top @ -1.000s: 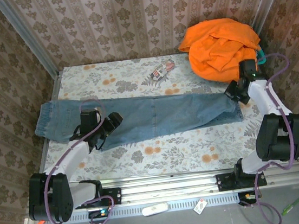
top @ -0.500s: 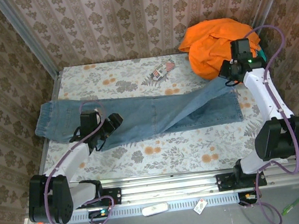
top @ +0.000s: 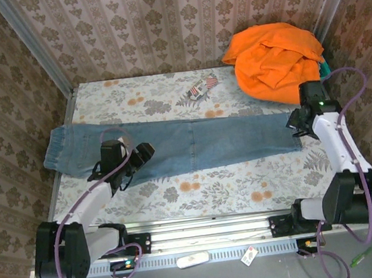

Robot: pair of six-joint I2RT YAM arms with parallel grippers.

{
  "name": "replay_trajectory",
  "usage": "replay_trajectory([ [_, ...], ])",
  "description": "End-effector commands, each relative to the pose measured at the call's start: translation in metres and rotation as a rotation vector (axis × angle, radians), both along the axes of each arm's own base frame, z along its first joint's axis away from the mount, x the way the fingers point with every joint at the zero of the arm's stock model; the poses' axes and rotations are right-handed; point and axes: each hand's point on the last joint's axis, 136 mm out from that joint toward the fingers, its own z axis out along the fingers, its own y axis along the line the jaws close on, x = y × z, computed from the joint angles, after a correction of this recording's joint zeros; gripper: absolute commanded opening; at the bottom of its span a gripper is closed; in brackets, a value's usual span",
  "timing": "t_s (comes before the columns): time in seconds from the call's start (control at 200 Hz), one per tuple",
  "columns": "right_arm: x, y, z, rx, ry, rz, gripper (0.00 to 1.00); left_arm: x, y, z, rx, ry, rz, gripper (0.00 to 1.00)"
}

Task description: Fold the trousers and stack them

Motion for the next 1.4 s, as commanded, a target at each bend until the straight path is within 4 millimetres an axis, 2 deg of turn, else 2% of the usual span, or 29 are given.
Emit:
replay_trajectory([
  [0.0,0.028,-0.002,0.005,0.024,-0.033,0.006,0.65,0.001,-0.004,0.005,-0.004,-0.026,-0.018,0.83],
  [0.115,0.069,-0.004,-0.024,0.071,0.051,0.033,0.59,0.004,-0.006,0.001,-0.006,-0.008,-0.023,0.83],
  [0.165,0.079,-0.007,-0.034,0.072,0.089,0.028,0.57,0.003,-0.006,0.000,-0.006,0.002,-0.024,0.83],
  [0.28,0.083,-0.007,-0.053,0.084,0.132,0.029,0.56,0.003,-0.005,-0.002,-0.004,0.004,-0.018,0.84],
  [0.325,0.083,0.000,-0.058,0.106,0.132,0.050,0.55,0.004,-0.004,-0.003,0.003,0.005,-0.019,0.84],
  [0.355,0.082,0.008,-0.060,0.122,0.134,0.069,0.50,0.004,-0.004,-0.004,0.010,0.009,-0.018,0.85],
  [0.39,0.081,0.025,-0.058,0.140,0.141,0.104,0.42,0.005,-0.004,-0.004,0.012,0.011,-0.020,0.85],
  [0.445,0.082,0.062,-0.052,0.139,0.127,0.195,0.38,0.010,-0.007,-0.001,0.013,0.002,-0.035,0.85],
  [0.56,0.089,0.167,-0.040,0.174,0.071,0.420,0.21,0.030,-0.011,0.011,0.021,-0.019,-0.041,0.85],
  [0.595,0.094,0.195,-0.041,0.201,0.054,0.465,0.14,0.039,-0.012,0.015,0.028,-0.029,-0.040,0.85],
  [0.655,0.103,0.242,-0.048,0.268,0.036,0.543,0.08,0.055,-0.012,0.018,0.043,-0.035,-0.034,0.85],
  [0.685,0.107,0.260,-0.055,0.300,0.053,0.570,0.05,0.063,-0.010,0.019,0.041,-0.033,-0.025,0.85],
  [0.76,0.118,0.285,-0.076,0.335,0.100,0.582,0.00,0.080,0.004,0.009,0.017,-0.005,0.028,0.85],
  [0.82,0.123,0.288,-0.096,0.346,0.140,0.571,0.00,0.089,0.021,-0.005,-0.015,0.024,0.081,0.84],
  [0.905,0.120,0.278,-0.118,0.361,0.191,0.531,0.00,0.092,0.045,-0.033,-0.046,0.095,0.153,0.83],
  [1.0,0.105,0.254,-0.134,0.404,0.226,0.466,0.00,0.086,0.066,-0.060,-0.112,0.160,0.224,0.83],
  [1.08,0.090,0.225,-0.146,0.439,0.247,0.394,0.00,0.076,0.086,-0.079,-0.138,0.195,0.292,0.83],
  [1.165,0.076,0.199,-0.155,0.470,0.257,0.330,0.00,0.073,0.088,-0.086,-0.179,0.202,0.287,0.84],
  [1.215,0.070,0.194,-0.155,0.528,0.245,0.320,0.00,0.074,0.086,-0.086,-0.201,0.199,0.268,0.84],
  [1.295,0.075,0.190,-0.147,0.553,0.207,0.314,0.00,0.079,0.079,-0.080,-0.231,0.166,0.227,0.84],
  [1.395,0.078,0.195,-0.115,0.552,0.170,0.370,0.03,0.083,0.076,-0.064,-0.248,0.120,0.201,0.84],
])
